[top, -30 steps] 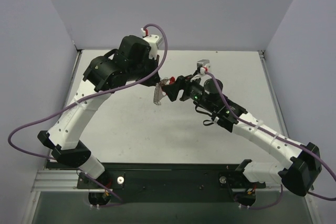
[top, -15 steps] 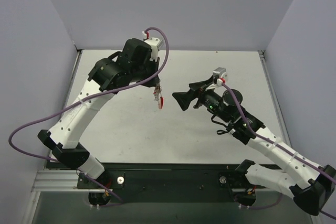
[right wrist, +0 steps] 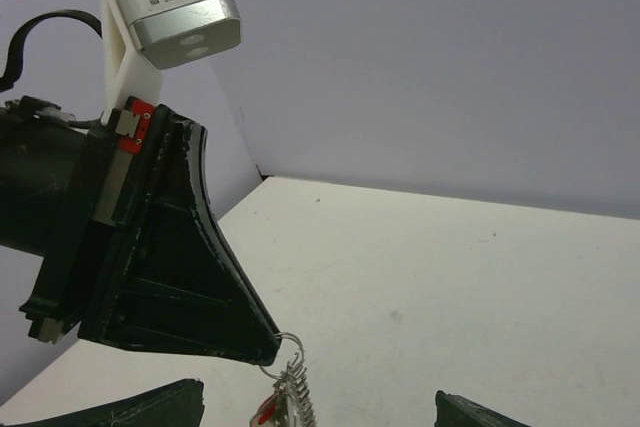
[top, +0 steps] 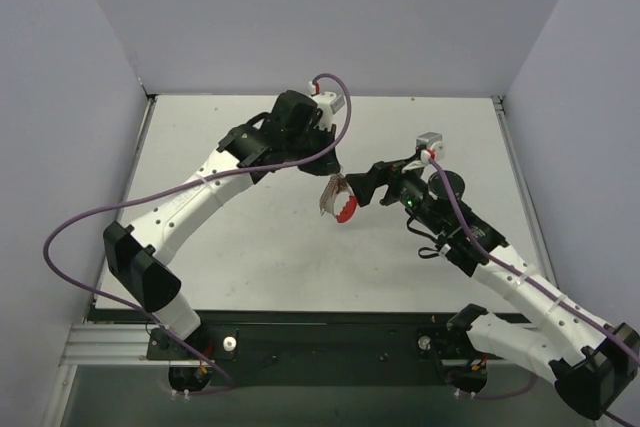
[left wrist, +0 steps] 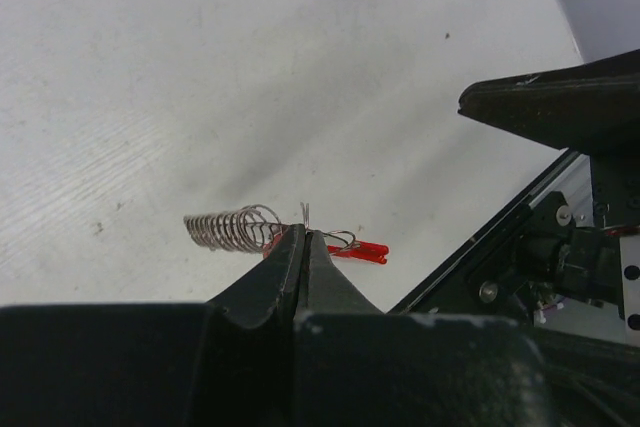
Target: Put the keys on the keyring
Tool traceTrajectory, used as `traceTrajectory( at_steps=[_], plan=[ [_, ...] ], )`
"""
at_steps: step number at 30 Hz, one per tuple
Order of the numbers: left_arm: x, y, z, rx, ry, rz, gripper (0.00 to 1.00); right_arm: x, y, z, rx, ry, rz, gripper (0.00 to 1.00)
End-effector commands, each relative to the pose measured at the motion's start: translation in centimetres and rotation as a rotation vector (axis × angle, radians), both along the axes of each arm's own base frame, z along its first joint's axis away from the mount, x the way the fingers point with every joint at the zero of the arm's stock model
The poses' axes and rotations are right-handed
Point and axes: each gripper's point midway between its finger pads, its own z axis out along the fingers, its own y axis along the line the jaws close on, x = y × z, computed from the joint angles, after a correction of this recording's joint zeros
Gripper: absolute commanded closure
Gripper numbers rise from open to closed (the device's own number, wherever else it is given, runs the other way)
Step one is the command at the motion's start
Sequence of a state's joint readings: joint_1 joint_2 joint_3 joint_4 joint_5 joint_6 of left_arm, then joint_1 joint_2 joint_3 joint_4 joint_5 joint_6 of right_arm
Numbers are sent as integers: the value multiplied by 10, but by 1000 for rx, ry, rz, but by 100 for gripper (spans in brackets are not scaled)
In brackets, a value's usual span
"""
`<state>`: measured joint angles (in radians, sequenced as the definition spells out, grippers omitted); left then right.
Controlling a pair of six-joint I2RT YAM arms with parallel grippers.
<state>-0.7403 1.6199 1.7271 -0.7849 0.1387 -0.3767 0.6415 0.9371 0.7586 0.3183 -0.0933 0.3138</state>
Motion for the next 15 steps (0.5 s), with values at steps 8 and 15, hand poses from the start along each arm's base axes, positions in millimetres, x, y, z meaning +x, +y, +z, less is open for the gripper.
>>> traceTrajectory(
  at_steps=[8, 15],
  plan=[
    [3, -21, -95, -24, 67, -26, 100, 4, -24, -16, -21, 19, -92, 0],
    [-24, 11, -90, -2, -3, 25, 100, -1, -26, -31, -42, 64, -73, 0]
  ],
)
